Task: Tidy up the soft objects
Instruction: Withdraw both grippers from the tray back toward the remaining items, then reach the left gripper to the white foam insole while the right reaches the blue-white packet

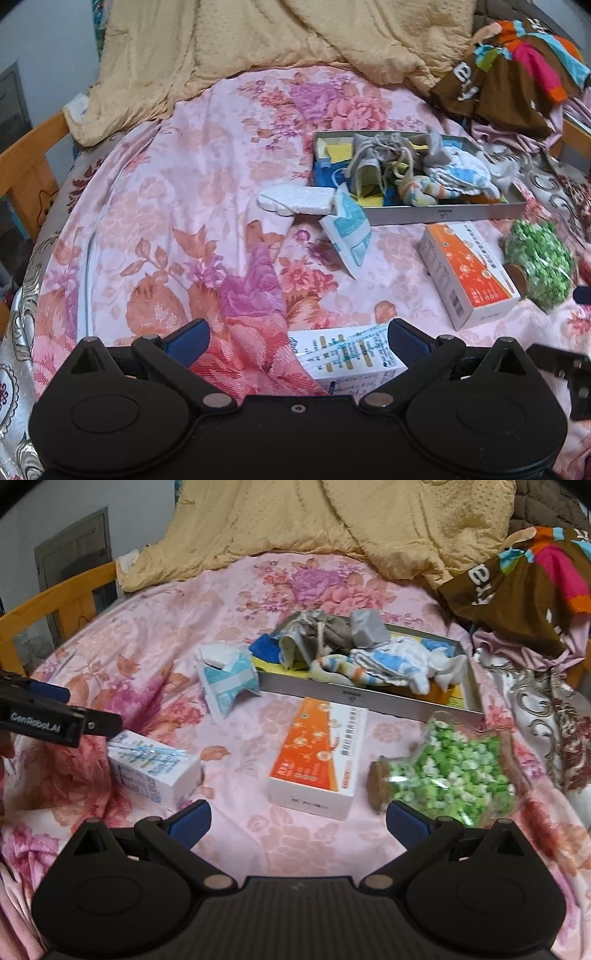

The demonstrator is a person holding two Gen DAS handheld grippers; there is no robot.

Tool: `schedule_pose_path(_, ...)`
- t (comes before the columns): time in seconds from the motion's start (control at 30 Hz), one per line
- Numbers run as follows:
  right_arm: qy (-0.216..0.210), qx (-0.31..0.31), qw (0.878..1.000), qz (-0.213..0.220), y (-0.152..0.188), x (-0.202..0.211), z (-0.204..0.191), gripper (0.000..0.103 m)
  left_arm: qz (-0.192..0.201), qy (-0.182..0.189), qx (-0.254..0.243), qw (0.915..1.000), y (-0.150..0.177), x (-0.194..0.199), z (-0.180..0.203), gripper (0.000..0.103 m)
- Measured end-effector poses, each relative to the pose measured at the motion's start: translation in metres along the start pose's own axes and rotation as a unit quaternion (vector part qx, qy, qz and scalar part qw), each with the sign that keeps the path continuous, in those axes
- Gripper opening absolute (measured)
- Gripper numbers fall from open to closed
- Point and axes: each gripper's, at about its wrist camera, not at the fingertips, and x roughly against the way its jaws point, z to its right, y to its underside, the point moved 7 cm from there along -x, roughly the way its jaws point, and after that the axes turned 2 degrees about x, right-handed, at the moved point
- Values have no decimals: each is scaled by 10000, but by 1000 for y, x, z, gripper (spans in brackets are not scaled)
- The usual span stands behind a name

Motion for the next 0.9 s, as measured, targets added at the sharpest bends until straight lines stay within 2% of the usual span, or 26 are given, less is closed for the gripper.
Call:
schedule_pose_path(0.17,-164,71,9998,48,-3,-11,-12,103,-26,-166,254,9995,-5,-4,-12,102)
schedule_pose_path(0.53,-389,352,9983,250,-12,-31,-39,103,-17,-232,992,9948,-16,-8,-34,102)
schedule_pose_path(0.77,-419,468,9962,599,-22,-37,-50,103,194,-484,583,9969,-23,-25,-31,102)
schedule_pose_path(0.9,-355,626,9945,765,-25,-40,-55,103,180,-425,622,9970,-24,-34,-33,102)
